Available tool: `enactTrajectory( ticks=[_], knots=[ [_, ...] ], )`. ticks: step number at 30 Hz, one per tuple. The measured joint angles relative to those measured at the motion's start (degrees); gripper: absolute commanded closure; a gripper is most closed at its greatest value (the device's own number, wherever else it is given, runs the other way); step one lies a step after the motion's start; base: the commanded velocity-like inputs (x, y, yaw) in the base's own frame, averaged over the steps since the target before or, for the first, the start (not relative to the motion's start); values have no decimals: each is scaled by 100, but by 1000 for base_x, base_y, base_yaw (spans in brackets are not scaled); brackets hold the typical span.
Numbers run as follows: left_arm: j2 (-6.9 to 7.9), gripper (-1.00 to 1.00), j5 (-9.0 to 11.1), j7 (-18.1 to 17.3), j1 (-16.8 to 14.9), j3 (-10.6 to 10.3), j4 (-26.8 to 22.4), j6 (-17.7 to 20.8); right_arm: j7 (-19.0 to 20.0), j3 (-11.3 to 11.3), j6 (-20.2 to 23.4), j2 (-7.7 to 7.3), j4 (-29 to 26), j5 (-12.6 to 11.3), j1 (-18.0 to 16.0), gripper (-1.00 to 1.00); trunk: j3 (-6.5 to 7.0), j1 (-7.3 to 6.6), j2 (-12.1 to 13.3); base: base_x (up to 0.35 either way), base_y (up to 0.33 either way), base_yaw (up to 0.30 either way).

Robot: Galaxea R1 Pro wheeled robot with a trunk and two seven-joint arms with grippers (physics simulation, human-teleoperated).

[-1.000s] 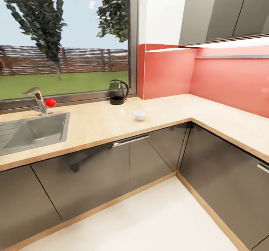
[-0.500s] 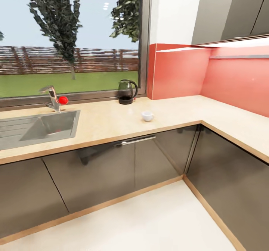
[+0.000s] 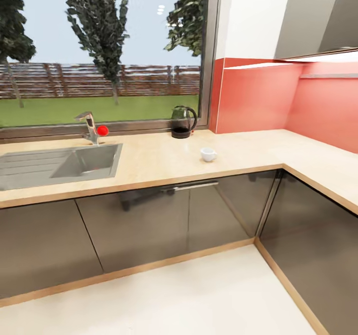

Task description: Set up a coffee station on the kitchen countertop: keep the coffee maker on the countertop, move the bottle of coffee from the kitchen shelf to the counter next to the coffee maker, place a paper coffee filter on top of the coffee maker, put the saucer next to the coffee maker with the coffee cup on the saucer, and place the electric kettle next to the coffee maker.

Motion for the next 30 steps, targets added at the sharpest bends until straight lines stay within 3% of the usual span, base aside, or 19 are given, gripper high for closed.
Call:
enactTrajectory(
  ticks=[11, 27, 30],
  knots=[
    [-1, -100, -2, -4, 0, -10, -5, 0, 0, -2, 3, -2, 0, 0, 5, -100, 0, 0, 0, 0, -2, 244],
    [-120, -100, -3, -2, -1, -35, -5, 0, 2, -1, 10, -9, -13, -3, 19, -100, 0, 0, 0, -30, -187, 17],
    [-116, -100, -3, -3, -2, -23, -11, 0, 87, -12, -3, -4, -541, -33, 5, -100, 1, 0, 0, -3, -5, 0]
  ],
)
